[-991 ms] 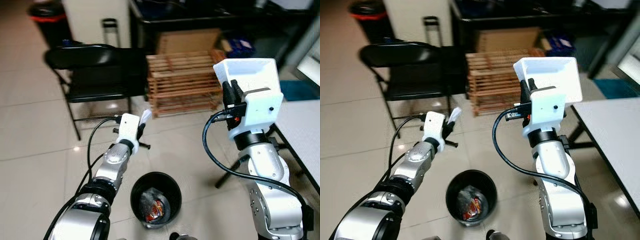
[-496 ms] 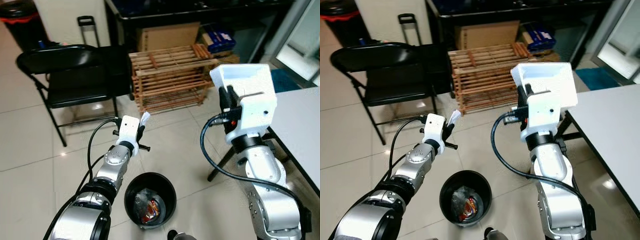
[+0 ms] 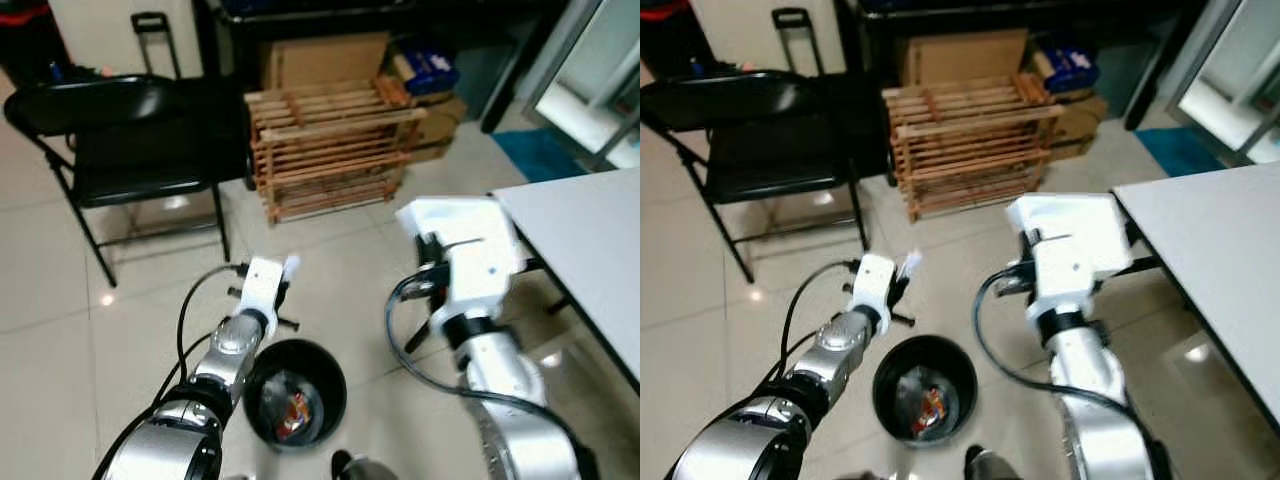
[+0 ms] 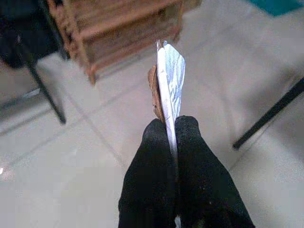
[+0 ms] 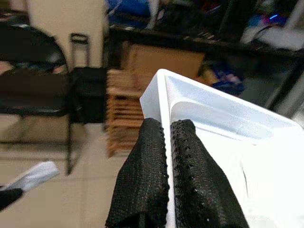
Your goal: Picking trash to rubbish bin
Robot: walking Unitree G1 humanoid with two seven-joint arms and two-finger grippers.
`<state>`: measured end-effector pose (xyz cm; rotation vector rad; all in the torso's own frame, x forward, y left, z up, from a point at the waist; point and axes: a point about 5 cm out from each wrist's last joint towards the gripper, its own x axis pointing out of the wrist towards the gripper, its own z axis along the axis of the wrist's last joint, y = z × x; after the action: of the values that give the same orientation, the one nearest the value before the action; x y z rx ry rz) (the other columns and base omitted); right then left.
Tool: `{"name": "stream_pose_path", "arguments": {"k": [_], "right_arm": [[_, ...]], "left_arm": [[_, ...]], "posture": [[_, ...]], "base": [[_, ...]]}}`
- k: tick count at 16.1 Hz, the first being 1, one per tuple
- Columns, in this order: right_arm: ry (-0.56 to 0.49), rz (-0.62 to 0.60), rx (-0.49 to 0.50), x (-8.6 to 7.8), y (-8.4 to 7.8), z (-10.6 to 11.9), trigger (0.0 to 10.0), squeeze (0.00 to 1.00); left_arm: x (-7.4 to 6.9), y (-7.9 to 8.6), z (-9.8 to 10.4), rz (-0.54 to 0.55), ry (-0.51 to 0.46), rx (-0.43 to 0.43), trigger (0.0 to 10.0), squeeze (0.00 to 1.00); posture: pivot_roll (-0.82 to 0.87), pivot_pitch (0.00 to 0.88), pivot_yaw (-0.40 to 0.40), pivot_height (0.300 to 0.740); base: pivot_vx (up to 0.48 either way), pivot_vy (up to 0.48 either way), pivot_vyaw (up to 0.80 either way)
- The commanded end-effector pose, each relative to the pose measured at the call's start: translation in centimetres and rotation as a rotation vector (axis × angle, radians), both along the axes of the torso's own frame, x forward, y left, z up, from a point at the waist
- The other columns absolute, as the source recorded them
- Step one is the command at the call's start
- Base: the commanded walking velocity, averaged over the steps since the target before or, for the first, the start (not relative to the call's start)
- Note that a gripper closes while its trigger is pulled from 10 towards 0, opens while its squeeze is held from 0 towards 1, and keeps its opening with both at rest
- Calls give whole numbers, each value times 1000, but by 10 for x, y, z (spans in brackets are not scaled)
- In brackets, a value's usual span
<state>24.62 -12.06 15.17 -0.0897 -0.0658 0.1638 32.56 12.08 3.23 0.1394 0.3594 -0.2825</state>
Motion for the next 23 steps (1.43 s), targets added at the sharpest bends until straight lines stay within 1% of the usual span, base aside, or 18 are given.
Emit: {"name": "stream_pose_path", "arguments": {"k": [1,3,6,7,9,10,13,14,15,17,18,20,23], "right_arm": [[40,-1,0,-5,-1,-12,10000,0],[87,5,-6,-11,3,-26,10000,0],[170,17,-11,-21,7,-48,10000,0],[203,21,6,-24,9,-56,10000,0],[260,26,9,-30,13,-73,10000,0],[294,31,22,-36,17,-81,10000,0],[325,24,38,-45,18,-87,10000,0],[334,19,39,-48,16,-89,10000,0],[343,19,34,-51,15,-90,10000,0],[345,9,29,-59,12,-88,10000,0],[346,5,28,-60,11,-88,10000,0],[350,-6,29,-68,10,-87,10000,0],[340,-10,12,-75,7,-80,10000,0]], "left_arm": [[-8,-4,-10,-18,40,30,10000,0],[-15,-2,-19,-23,76,59,10000,0],[-24,0,-30,-27,125,77,10000,0],[-28,-2,-34,-40,140,88,10000,0],[-36,-8,-43,-66,190,110,10000,0],[-42,-16,-48,-96,222,121,10000,0],[-49,-21,-54,-134,249,150,10000,0],[-53,-21,-58,-148,268,173,10000,0],[-59,-22,-63,-173,287,214,10000,0],[-66,-18,-70,-170,322,251,10000,0],[-66,-17,-70,-172,321,254,10000,0],[-63,-14,-68,-154,304,257,10000,0],[-47,-10,-54,-87,226,229,10000,0]], "posture": [[25,221,-60,740],[11,239,-65,740],[-16,261,-69,740],[-27,267,-70,740],[-45,276,-75,740],[-59,285,-73,740],[-81,294,-71,740],[-89,298,-71,740],[-106,301,-69,740],[-141,306,-70,740],[-141,306,-70,740],[-169,317,-80,740],[-182,323,-91,740]], "base": [[0,0,0],[0,0,0],[0,0,0],[0,0,0],[0,0,0],[0,0,0],[0,0,0],[0,0,0],[0,0,0],[0,0,0],[0,0,0],[0,0,0],[0,0,0]]}}
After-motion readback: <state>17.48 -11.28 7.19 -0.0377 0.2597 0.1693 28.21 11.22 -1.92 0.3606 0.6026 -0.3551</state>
